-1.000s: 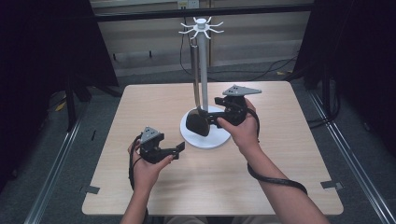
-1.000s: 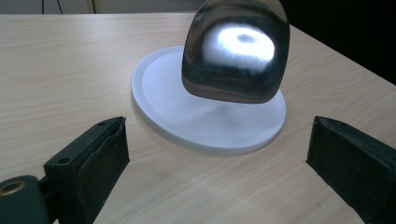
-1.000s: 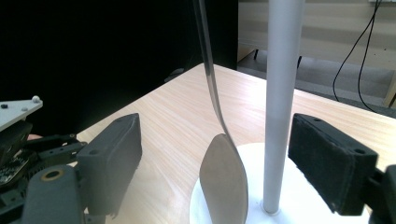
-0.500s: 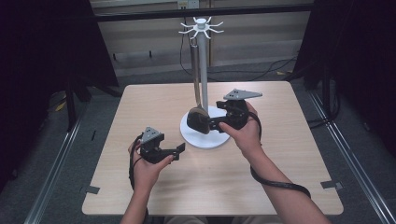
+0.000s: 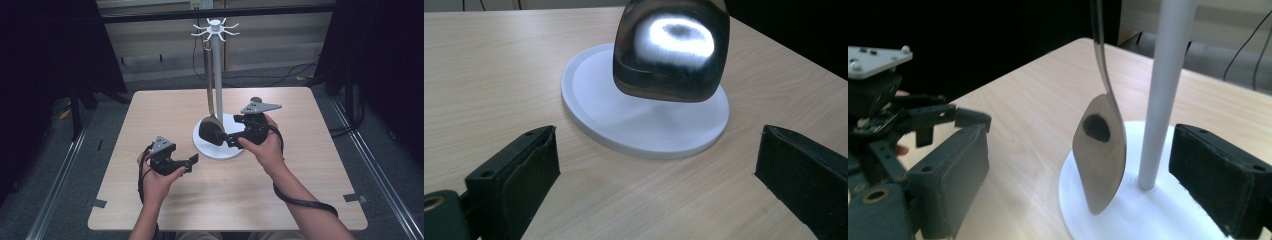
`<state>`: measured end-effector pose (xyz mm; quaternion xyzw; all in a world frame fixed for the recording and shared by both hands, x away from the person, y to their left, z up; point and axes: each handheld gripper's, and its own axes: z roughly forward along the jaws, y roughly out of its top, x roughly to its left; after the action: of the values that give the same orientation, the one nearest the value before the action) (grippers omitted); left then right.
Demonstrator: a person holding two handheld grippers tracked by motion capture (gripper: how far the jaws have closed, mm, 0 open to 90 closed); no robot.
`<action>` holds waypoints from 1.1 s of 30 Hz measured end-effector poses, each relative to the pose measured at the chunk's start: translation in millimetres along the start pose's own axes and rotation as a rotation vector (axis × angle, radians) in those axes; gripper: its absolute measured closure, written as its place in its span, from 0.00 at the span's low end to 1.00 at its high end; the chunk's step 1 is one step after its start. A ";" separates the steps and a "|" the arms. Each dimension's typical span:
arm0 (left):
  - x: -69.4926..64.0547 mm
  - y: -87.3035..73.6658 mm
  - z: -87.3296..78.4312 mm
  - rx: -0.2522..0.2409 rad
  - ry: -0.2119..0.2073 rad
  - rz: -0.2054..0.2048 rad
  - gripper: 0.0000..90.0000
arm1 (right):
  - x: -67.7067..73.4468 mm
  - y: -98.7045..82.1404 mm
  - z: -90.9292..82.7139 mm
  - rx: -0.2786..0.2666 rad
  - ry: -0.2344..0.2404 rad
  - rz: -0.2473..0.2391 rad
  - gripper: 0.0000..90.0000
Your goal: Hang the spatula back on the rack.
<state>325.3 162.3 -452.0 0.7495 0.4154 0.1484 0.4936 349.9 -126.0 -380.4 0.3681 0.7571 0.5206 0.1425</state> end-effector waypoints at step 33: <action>0.2 -4.3 2.0 0.043 -0.027 0.019 0.01 | -7.7 -34.5 -24.4 0.048 0.005 -0.038 0.08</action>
<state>324.7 162.0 -456.7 0.7659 0.4046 0.1341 0.4815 326.4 -154.6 -402.3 0.3556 0.7766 0.5005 0.1414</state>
